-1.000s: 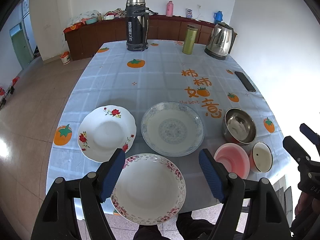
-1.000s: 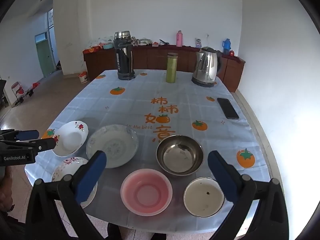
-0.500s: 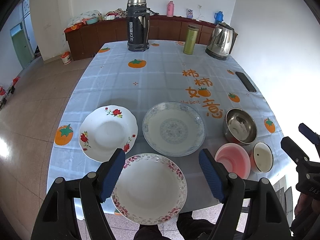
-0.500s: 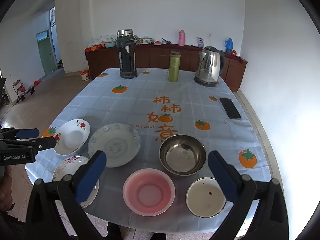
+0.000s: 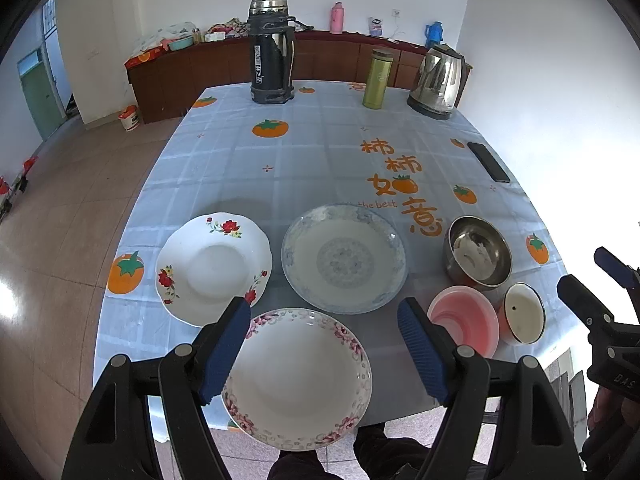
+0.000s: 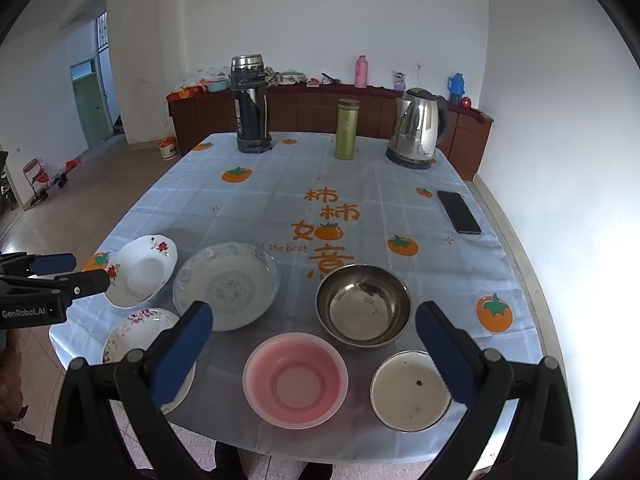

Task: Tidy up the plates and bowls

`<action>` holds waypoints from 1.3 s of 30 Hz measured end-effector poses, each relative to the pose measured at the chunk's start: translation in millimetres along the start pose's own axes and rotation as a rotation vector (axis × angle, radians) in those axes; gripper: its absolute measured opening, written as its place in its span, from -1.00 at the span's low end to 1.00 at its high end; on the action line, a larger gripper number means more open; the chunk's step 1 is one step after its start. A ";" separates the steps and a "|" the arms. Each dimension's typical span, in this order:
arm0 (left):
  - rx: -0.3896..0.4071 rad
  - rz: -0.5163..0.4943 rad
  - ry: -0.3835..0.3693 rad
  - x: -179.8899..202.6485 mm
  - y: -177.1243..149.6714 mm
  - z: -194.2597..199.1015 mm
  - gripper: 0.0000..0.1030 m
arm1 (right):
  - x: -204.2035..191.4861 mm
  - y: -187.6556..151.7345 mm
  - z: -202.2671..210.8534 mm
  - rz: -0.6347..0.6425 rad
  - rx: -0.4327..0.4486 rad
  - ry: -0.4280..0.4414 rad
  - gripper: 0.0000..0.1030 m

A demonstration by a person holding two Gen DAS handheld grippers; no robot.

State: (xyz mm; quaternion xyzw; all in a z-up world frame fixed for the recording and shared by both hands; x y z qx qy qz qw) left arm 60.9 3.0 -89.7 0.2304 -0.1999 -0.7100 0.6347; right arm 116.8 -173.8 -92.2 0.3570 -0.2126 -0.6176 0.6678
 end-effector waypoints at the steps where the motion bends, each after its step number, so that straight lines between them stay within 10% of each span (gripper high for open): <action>1: 0.000 0.000 0.000 -0.1 0.1 -0.1 0.51 | 0.3 -0.2 -0.1 0.000 0.000 0.000 1.00; 39: -0.073 0.064 0.030 -29.6 -13.7 -21.9 0.51 | -28.5 -1.0 -39.6 0.057 -0.087 0.055 0.99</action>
Point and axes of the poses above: each gripper's, at about its wrist camera, not at the fingertips, and z roughly against the way its jaws point, x to its right, y to its top, the point moved 10 cm from there along -z, roughly the way its jaws point, and after that the axes turned 14 degrees about -z, right-handed, at the moved point
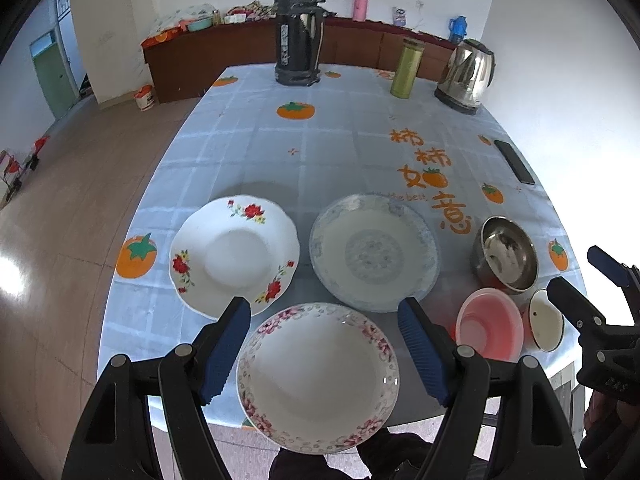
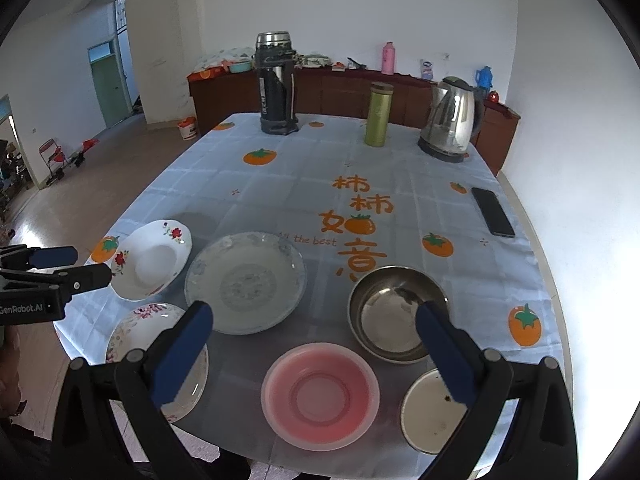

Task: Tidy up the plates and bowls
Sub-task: 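Grasp the pink-floral-rimmed plate at its rim with the left tool while the right tool grips the opposite rim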

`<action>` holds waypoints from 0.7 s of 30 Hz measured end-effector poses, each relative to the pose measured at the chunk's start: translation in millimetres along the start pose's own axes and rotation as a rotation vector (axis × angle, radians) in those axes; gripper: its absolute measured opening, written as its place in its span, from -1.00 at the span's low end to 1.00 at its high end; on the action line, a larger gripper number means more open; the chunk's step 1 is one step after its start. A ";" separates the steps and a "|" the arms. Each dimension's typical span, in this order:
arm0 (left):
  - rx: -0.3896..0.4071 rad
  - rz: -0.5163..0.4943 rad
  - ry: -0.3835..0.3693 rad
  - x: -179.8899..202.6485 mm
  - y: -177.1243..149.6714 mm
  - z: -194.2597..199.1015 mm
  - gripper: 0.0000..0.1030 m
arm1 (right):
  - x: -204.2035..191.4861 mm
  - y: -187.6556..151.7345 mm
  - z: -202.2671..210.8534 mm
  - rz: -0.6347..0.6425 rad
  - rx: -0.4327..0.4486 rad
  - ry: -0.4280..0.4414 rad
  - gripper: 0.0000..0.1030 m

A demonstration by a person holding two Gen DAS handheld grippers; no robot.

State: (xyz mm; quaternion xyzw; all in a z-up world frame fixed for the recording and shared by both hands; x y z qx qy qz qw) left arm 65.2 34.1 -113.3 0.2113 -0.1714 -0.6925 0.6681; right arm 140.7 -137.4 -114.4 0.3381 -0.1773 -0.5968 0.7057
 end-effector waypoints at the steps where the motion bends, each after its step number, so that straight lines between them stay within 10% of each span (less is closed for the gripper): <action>1: -0.011 0.006 0.001 -2.2 -2.6 -2.4 0.51 | -1.7 -1.0 -1.7 0.002 -0.006 0.004 0.99; 17: -0.286 0.189 0.012 -59.3 -98.1 -62.1 0.50 | -82.8 -69.6 -73.2 0.258 -0.265 0.113 0.29; 21: -0.338 0.211 -0.030 -57.1 -113.8 -77.6 0.05 | -98.8 -92.2 -93.6 0.324 -0.351 0.132 0.13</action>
Point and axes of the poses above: each gripper's, at about its wrist camera, not at the fingertips, and z roughly against the way its jaws point, x to its right, y to its top, the point moved 10 cm from there along -z, roughly the way its jaws point, and after that the axes turned 14 degrees about -z, right-handed, at the moved point
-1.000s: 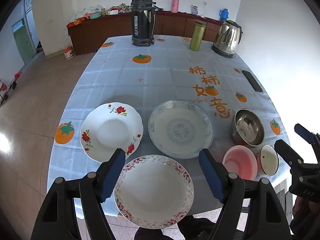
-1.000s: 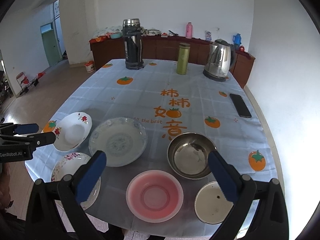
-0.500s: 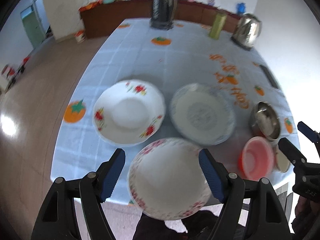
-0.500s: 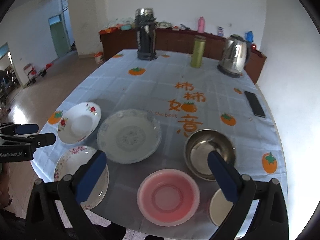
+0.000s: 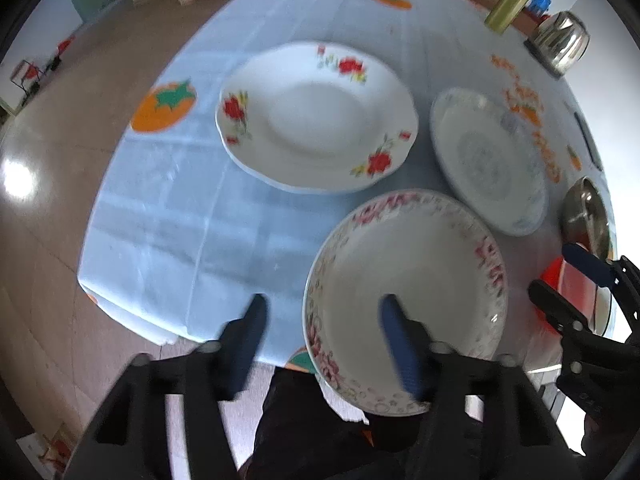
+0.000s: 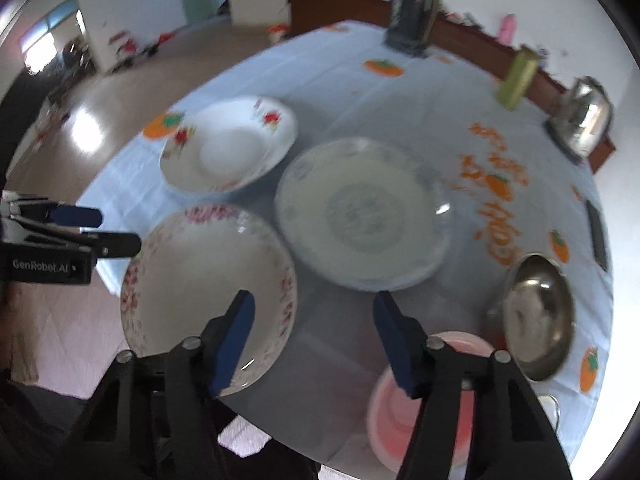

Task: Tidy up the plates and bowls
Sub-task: 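Grasp the pink-floral-rimmed plate at its rim with the left tool while the right tool grips the opposite rim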

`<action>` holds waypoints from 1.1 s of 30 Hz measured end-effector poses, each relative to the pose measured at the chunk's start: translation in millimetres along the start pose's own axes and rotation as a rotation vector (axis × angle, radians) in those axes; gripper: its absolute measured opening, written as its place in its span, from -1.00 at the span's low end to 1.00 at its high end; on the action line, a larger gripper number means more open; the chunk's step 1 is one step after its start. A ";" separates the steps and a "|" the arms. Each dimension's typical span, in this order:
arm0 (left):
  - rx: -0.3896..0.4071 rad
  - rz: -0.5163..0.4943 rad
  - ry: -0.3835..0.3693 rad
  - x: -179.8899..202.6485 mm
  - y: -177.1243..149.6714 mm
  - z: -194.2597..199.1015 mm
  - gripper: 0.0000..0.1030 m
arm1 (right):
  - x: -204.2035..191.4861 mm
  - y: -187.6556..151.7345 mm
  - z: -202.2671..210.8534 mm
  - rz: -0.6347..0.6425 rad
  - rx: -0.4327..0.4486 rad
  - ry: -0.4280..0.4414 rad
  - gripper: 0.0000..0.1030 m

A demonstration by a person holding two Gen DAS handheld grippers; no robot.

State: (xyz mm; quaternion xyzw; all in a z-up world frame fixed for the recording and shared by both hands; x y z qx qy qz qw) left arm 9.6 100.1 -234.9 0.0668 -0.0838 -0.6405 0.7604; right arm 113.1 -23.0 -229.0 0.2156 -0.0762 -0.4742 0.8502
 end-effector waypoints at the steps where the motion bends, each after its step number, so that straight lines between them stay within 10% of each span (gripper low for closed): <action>1: -0.010 0.006 -0.014 0.4 -2.4 -4.2 0.05 | -3.8 -3.5 -7.7 0.019 -0.024 -0.002 0.06; 20: -0.078 0.026 -0.077 -4.9 -24.5 -35.6 -0.63 | -18.7 -35.6 -61.3 0.088 -0.226 0.003 -0.69; 33: -0.092 0.021 -0.064 -8.4 -25.4 -45.8 -0.73 | -15.2 -31.0 -69.5 0.051 -0.243 0.038 -0.72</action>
Point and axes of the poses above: each gripper's, at about its wrist camera, not at the fingertips, and z roughly against the way its jaws point, x to its right, y to its top, the point moved 10 cm from there along -z, roughly the way its jaws point, and after that the axes turned 14 degrees about -z, right-handed, at the moved point
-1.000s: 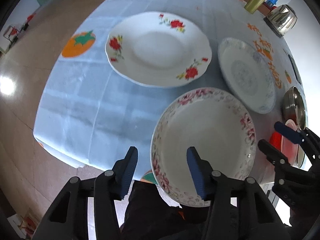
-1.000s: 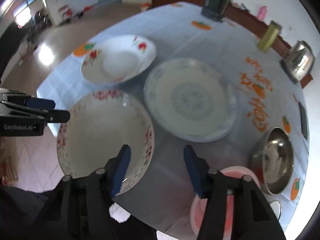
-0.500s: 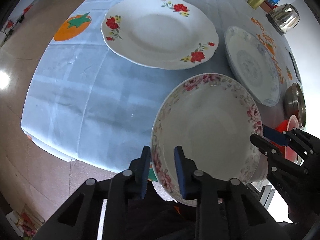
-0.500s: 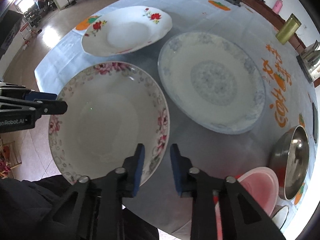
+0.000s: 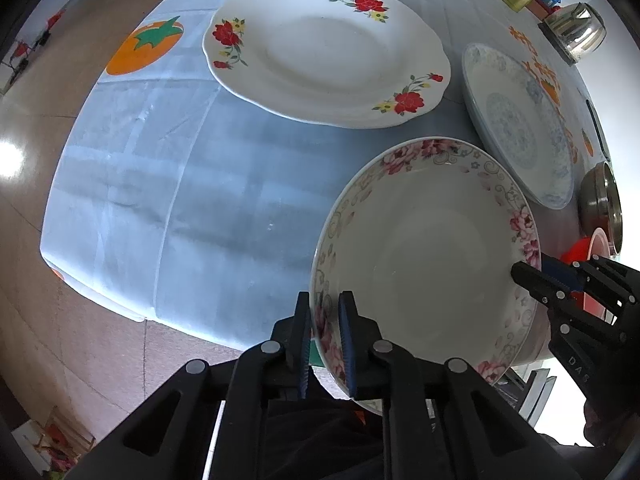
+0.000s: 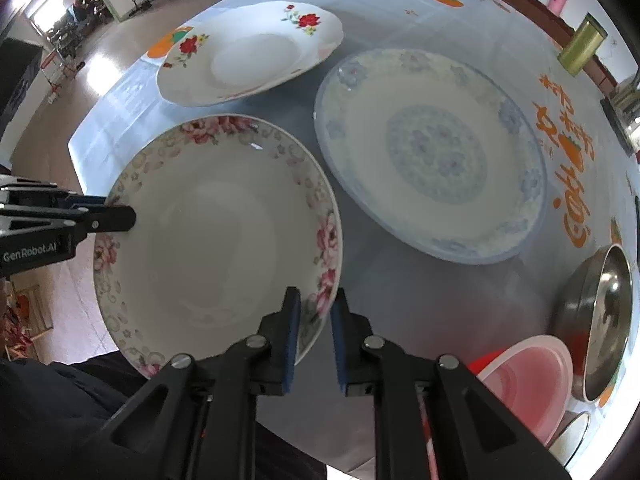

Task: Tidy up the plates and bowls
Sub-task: 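Grasp the pink-floral-rimmed plate at its rim with the left tool while the right tool grips the opposite rim, then lift the pink-floral plate with the left tool while the right tool carries it over the blue-patterned plate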

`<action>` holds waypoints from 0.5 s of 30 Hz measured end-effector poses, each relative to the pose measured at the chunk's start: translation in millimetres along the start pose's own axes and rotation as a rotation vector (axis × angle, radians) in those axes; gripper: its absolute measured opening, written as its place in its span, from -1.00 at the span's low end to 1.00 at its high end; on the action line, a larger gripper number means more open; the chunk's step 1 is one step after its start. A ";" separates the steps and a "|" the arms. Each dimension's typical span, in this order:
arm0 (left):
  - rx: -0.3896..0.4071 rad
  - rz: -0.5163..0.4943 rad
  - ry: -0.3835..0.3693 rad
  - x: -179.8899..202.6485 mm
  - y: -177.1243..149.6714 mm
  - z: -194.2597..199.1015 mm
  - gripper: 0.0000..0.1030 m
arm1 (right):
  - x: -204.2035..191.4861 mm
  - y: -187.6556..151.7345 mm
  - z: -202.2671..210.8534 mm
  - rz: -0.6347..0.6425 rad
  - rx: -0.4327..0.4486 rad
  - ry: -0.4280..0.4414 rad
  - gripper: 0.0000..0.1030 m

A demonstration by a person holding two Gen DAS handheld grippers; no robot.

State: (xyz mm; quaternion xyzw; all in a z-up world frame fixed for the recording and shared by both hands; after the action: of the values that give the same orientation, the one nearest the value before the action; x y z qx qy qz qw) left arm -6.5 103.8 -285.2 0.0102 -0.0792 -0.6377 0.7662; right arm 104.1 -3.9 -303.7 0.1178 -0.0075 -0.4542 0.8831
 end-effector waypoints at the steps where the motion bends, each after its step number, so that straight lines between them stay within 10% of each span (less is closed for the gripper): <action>1: 0.001 -0.003 0.006 0.4 0.9 0.2 -0.74 | 1.1 0.0 0.8 -0.005 -0.001 0.003 -0.73; 15: 0.023 -0.025 0.036 2.3 12.0 14.0 -0.75 | 3.6 3.8 11.8 -0.001 0.007 0.008 -0.75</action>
State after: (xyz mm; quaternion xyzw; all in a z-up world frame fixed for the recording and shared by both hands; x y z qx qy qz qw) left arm 3.7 104.9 -269.7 0.0314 -0.0728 -0.6460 0.7592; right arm 107.9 -7.0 -291.7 0.1228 -0.0054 -0.4541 0.8824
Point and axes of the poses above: each gripper's, at about its wrist camera, not at the fingertips, and z roughly against the way its jaws point, x to its right, y to its top, the point moved 10 cm from there along -z, roughly the way its jaws point, and after that the axes turned 14 degrees about -z, right-handed, at the moved point
